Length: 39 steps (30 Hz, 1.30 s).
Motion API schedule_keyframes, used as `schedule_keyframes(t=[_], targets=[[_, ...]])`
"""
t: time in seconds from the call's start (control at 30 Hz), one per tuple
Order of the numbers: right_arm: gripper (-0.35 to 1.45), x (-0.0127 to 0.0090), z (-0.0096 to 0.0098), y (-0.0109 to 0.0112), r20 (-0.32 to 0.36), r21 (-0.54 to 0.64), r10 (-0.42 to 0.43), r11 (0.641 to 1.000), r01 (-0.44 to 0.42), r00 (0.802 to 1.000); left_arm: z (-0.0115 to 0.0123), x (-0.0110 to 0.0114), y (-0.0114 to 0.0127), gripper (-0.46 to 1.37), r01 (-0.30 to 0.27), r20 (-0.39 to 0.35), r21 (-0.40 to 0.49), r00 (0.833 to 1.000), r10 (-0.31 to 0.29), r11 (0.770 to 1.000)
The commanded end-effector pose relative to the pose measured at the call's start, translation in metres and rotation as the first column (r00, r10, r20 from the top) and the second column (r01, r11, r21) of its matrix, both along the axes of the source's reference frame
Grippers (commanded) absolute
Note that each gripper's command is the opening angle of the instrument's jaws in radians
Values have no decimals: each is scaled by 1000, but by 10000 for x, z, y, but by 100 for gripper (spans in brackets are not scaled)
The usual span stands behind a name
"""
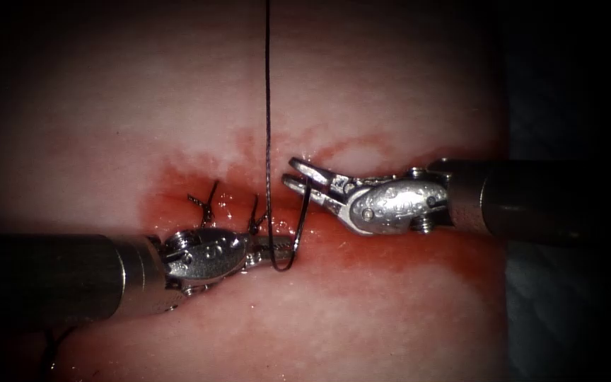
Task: Wound Closure
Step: Pass the needle through the skin above the cut using the right driver
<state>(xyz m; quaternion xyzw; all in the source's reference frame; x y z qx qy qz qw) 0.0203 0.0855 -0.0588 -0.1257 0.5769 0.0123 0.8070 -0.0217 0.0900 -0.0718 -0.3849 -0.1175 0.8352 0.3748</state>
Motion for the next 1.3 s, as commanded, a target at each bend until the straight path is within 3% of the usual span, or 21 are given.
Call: schedule_keyframes(t=[0.03, 0.43, 0.73, 1.1, 1.3], targets=[[-35, 1, 0, -1, 5, 0, -3, 1000, 3, 1000, 0, 0, 0, -4, 2, -3, -2, 1000, -2, 1000], [-35, 10, 15, -5, 39, 36, -10, 999, 9, 999, -1, 0, -1, -6, -3, -6, -11, 1000, 3, 1000], [-35, 9, 35, -12, 85, 125, -24, 992, 13, 996, -3, 1, -3, -5, -10, -8, -19, 1000, 10, 1000], [-35, 1, 45, -19, 176, 248, -58, 969, 12, 983, -3, 4, -3, -3, -13, -6, -24, 1000, 13, 1000], [-35, 1, 51, -19, 228, 359, -59, 933, -27, 972, -3, 3, -3, -3, -16, -7, -29, 1000, 16, 999]])
